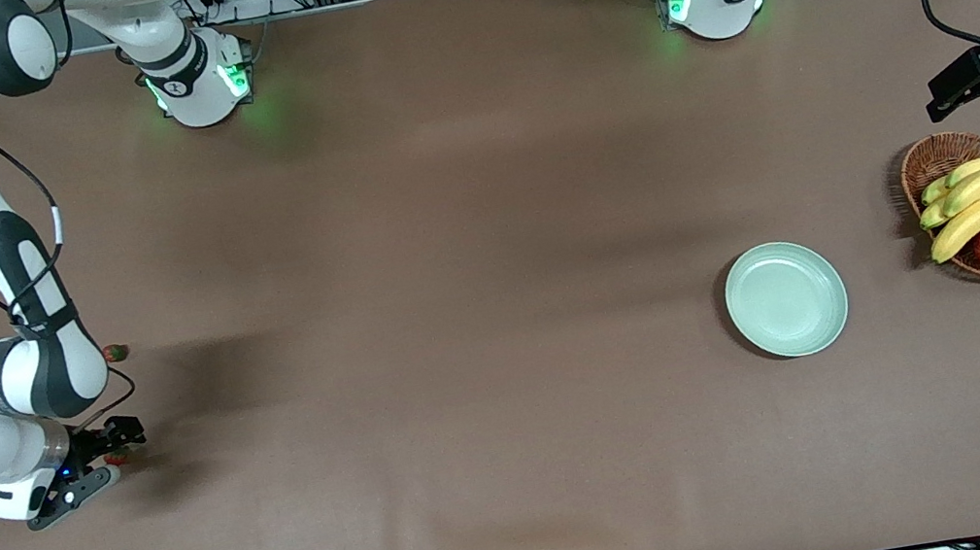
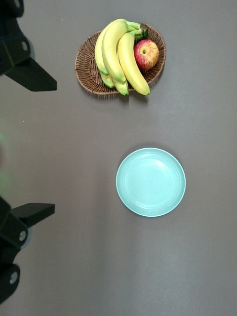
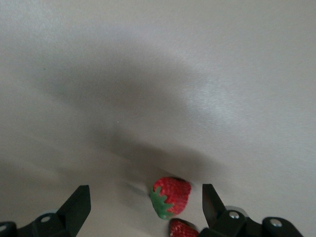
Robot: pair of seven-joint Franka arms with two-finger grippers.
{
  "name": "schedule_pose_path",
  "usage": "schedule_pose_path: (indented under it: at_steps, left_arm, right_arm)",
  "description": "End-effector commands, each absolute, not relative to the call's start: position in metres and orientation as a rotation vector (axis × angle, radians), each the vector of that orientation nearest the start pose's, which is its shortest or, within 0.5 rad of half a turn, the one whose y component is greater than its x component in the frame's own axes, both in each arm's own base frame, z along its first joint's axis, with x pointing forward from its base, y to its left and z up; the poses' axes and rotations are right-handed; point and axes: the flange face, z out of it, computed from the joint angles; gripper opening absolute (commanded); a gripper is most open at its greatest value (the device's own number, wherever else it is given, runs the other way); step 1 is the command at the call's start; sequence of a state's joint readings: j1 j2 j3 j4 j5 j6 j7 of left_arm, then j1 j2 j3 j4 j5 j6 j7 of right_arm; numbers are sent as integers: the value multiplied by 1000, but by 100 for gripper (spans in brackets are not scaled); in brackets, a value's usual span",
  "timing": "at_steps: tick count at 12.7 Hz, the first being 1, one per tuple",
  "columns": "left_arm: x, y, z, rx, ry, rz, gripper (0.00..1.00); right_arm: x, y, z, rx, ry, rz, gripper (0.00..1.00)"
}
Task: Collect all strawberries into plate
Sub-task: 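Close the right gripper on one red strawberry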
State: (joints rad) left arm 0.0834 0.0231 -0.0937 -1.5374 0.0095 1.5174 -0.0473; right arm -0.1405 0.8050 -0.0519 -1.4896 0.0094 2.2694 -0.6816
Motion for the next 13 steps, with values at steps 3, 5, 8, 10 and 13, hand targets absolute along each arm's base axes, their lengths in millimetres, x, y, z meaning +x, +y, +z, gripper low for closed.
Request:
schedule_pose_path:
  at_steps: [3,5,8,10,13]
  left_arm:
    - [554,-8,629,-3145,-53,43,100]
    - [554,-8,630,-3145,-50,34,100]
    - [554,-9,631,-3146,-48,32,100]
    - [554,-11,631,-3146,-43,32,100]
    - [553,-12,632,-3148,-41,32,100]
  right_arm:
    - [704,-130,186,-3060,-831,56,82]
    - [704,-132,186,-3051,-913,69,61]
    - [703,-133,186,-3033,-970,71,46]
    - [703,-135,185,-3025,-994,72,43]
    - [702,-137,183,-3015,-1016,77,25]
